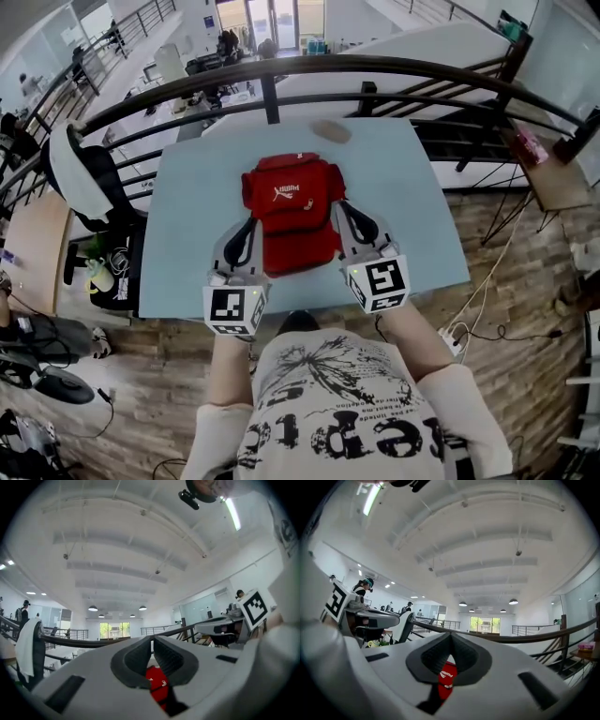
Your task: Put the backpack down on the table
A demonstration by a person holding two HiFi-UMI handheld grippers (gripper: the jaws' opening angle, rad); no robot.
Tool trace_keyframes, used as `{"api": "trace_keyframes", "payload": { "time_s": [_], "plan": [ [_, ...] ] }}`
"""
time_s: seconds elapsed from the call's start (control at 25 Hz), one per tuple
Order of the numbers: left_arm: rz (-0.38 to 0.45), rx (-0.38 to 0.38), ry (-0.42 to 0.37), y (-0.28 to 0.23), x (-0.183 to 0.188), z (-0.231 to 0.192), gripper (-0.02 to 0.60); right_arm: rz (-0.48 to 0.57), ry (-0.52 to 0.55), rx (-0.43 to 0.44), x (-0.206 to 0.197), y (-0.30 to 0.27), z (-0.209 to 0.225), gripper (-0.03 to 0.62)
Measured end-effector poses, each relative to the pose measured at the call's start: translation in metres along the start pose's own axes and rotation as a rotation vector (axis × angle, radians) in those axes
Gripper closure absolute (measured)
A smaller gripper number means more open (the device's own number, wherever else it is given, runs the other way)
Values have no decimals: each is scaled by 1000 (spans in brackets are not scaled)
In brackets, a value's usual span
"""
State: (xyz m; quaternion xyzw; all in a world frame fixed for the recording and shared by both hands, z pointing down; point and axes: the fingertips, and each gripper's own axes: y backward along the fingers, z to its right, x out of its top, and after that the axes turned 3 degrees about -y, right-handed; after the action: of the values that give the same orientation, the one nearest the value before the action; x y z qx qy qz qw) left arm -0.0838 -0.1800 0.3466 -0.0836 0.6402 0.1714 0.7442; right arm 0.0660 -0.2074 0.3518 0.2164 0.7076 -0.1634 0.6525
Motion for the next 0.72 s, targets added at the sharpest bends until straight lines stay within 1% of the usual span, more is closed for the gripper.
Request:
{"api": "trace_keyframes", "payload": {
  "time_s": [0.08, 0.2, 0.32, 0.4, 0.48, 0.6, 0.72],
  "plan": [
    [55, -7, -21, 5, 11, 2, 560, 39, 22, 9, 10, 6, -5, 602],
    [90, -13, -22, 12, 22, 5, 560, 69, 34, 23, 19, 13, -9, 602],
    [94, -8, 2, 21, 36, 4, 560, 97, 42, 54, 24, 17, -18, 602],
    [100, -15, 26, 26, 34, 3, 560, 105, 35, 66, 21, 19, -23, 602],
    [101, -27, 23, 29, 29, 4, 560, 100, 21, 69, 16, 19, -26, 602],
    [88, -24, 19, 32, 30, 7, 560, 89, 21, 67, 13, 20, -27, 603],
    [86, -24, 16, 31, 21, 6, 558, 76, 19, 57, 10, 20, -28, 603]
  ]
}}
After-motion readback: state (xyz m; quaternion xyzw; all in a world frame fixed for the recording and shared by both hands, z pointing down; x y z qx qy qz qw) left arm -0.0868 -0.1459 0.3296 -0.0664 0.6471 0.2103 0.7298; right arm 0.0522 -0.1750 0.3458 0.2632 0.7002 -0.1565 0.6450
